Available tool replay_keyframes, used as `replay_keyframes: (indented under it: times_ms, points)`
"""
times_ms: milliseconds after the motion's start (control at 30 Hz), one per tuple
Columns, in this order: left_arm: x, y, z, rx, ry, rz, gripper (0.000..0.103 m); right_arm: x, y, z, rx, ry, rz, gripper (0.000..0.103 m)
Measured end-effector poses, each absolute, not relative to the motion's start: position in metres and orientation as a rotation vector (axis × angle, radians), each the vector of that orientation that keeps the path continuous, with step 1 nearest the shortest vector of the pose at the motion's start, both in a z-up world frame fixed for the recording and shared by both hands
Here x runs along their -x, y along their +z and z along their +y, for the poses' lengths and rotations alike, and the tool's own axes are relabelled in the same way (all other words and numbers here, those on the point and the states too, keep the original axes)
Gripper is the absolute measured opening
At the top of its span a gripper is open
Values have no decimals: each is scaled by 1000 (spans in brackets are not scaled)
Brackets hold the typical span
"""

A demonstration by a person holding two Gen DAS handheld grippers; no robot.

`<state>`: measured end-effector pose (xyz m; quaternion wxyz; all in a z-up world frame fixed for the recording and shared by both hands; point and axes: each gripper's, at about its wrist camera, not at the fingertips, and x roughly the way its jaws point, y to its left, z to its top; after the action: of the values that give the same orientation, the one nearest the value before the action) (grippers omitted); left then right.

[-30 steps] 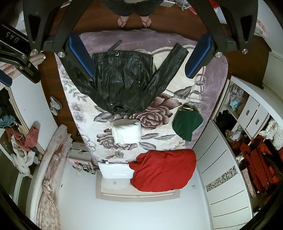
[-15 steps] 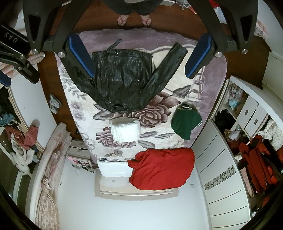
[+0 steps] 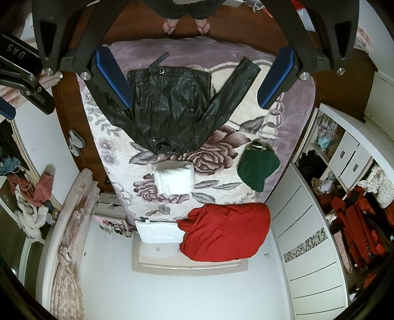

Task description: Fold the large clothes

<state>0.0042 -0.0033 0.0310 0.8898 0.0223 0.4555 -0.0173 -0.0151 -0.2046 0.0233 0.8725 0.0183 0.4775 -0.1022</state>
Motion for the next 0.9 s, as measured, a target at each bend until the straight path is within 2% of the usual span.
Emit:
replay_keyframes:
  times_ms: [900]
  points:
    - [-11,47,2,-40,-38,937,103,13,24,-200,-37,-217,992,103]
